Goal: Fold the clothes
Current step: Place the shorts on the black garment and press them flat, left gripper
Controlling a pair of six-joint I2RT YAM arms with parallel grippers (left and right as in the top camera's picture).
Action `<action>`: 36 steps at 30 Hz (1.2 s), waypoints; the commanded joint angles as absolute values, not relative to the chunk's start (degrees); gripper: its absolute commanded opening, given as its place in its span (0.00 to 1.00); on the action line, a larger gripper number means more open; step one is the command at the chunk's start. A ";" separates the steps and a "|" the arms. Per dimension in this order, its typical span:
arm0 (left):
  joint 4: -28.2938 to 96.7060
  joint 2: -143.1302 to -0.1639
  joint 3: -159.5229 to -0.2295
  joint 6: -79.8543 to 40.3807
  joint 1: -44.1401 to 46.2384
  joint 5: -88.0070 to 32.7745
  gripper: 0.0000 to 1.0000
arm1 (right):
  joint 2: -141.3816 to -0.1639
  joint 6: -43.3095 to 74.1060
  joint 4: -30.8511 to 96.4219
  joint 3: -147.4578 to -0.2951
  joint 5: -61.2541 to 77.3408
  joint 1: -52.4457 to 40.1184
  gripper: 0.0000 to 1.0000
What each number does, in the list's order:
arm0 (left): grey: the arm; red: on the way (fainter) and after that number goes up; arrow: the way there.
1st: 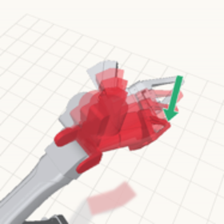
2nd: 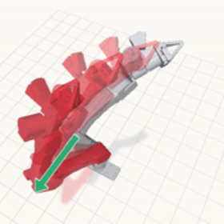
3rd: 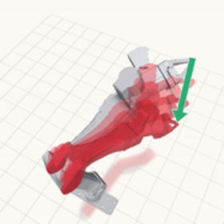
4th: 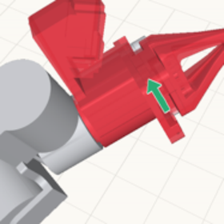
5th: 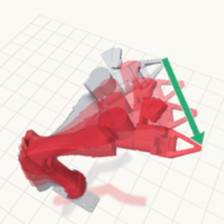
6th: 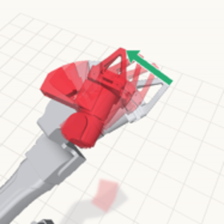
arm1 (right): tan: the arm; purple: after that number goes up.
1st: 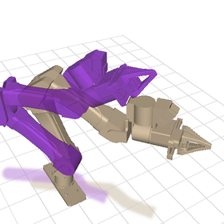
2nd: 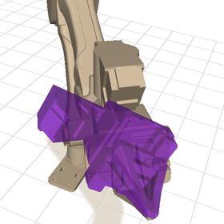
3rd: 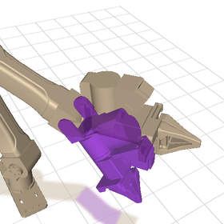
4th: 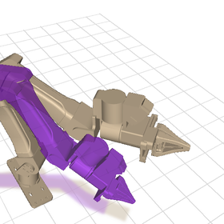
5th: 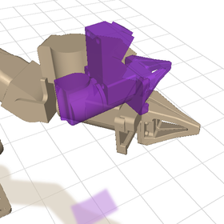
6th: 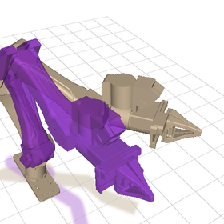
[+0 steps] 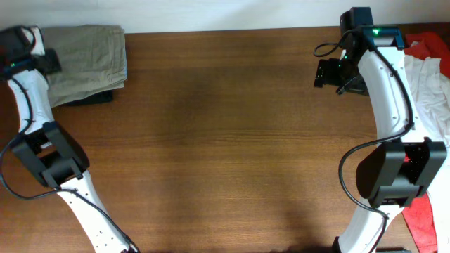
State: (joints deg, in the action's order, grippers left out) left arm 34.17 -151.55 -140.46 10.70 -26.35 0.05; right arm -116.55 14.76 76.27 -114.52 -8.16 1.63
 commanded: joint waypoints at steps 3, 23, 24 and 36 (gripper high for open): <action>36.95 -157.25 -139.65 9.96 -29.91 2.83 0.01 | -115.85 14.83 76.27 -114.48 -9.30 1.52 0.99; 39.09 -156.55 -144.24 6.92 -15.05 -7.38 0.08 | -115.85 14.83 76.27 -114.48 -9.30 1.52 0.99; 39.00 -158.01 -144.24 6.92 -14.87 -5.02 0.10 | -115.85 14.83 76.27 -114.48 -9.30 1.52 0.99; 51.51 -141.67 -144.33 4.97 -15.38 -6.72 0.23 | -115.85 14.83 76.27 -114.48 -9.30 1.52 0.99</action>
